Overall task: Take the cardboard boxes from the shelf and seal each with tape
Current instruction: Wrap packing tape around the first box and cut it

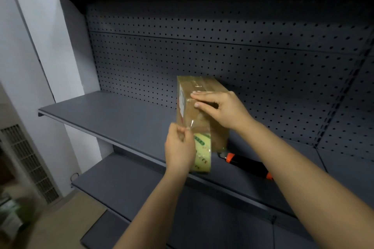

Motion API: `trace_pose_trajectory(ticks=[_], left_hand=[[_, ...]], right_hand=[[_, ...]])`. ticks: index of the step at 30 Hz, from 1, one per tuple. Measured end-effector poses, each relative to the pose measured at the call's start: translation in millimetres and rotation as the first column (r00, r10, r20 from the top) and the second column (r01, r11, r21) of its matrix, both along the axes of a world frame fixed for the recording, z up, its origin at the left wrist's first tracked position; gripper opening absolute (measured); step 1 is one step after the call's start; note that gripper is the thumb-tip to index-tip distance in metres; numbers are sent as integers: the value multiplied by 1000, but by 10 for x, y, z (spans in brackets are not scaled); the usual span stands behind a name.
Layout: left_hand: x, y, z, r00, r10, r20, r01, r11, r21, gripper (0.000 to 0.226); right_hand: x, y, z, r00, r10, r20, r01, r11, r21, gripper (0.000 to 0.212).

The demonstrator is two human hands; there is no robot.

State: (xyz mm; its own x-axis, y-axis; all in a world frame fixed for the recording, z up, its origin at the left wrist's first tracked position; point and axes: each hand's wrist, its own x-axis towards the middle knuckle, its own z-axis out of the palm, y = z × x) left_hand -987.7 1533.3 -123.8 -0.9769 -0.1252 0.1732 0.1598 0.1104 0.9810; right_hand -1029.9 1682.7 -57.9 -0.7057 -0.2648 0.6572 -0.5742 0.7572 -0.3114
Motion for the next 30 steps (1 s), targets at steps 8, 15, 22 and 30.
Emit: trace_pose_trajectory(ticks=[8, 15, 22, 30], left_hand=[[106, -19, 31, 995, 0, -103, 5, 999, 43, 24], [153, -100, -35, 993, 29, -116, -28, 999, 16, 25], [87, -284, -33, 989, 99, -109, -99, 995, 8, 22], [36, -402, 38, 984, 106, -141, -108, 994, -12, 19]], right_hand=[[0, -4, -8, 1000, -15, 13, 16, 1000, -23, 30], [14, -87, 6, 999, -43, -7, 42, 987, -153, 24], [71, -83, 76, 990, -86, 114, 94, 993, -66, 45], [19, -279, -5, 982, -189, 4, 185, 955, -231, 30]])
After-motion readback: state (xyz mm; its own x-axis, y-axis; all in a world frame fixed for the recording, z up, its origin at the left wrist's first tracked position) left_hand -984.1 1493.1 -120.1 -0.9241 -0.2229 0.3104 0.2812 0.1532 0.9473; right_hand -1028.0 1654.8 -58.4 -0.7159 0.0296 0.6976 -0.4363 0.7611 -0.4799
